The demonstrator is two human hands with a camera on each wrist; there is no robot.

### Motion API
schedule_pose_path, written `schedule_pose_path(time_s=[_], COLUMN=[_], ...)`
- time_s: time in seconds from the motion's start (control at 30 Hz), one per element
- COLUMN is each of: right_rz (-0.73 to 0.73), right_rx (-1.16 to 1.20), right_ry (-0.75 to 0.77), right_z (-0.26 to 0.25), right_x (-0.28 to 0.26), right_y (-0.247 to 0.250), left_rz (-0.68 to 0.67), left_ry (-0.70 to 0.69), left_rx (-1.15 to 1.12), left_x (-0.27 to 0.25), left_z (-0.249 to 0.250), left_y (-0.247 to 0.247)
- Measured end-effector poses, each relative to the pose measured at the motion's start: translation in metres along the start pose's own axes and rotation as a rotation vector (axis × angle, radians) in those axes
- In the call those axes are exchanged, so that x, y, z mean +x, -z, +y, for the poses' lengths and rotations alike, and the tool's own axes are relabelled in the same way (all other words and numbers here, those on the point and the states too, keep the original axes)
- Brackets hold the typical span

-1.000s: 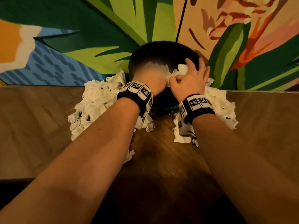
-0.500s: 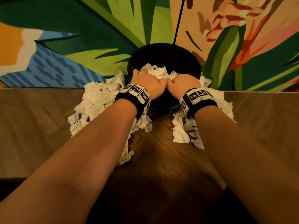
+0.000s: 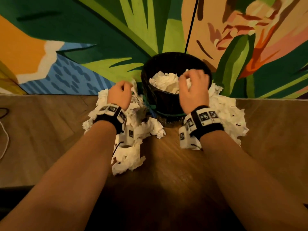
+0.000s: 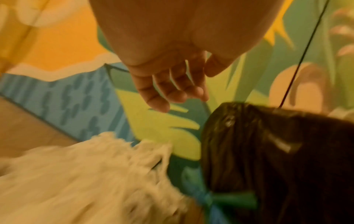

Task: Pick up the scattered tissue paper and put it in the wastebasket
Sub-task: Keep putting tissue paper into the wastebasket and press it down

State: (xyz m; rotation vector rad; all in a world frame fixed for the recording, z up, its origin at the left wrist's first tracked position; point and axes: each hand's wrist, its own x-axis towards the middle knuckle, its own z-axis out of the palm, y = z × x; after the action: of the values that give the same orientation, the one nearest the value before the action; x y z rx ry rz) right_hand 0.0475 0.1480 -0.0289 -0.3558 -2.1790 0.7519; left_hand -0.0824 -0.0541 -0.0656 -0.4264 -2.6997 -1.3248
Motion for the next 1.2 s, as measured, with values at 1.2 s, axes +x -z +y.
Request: schedule_pose_path(time_s=[1.2], right_rz=[-0.645], right_rx=[0.172], right_ry=[-0.725], right_z=[0.053], right_x=[-0.176], right_y=[-0.082], left_rz=[-0.178], left_ry=[0.49], left_rx=[-0.234], left_x=[-0.132], left_z=[-0.084], left_y=[-0.056])
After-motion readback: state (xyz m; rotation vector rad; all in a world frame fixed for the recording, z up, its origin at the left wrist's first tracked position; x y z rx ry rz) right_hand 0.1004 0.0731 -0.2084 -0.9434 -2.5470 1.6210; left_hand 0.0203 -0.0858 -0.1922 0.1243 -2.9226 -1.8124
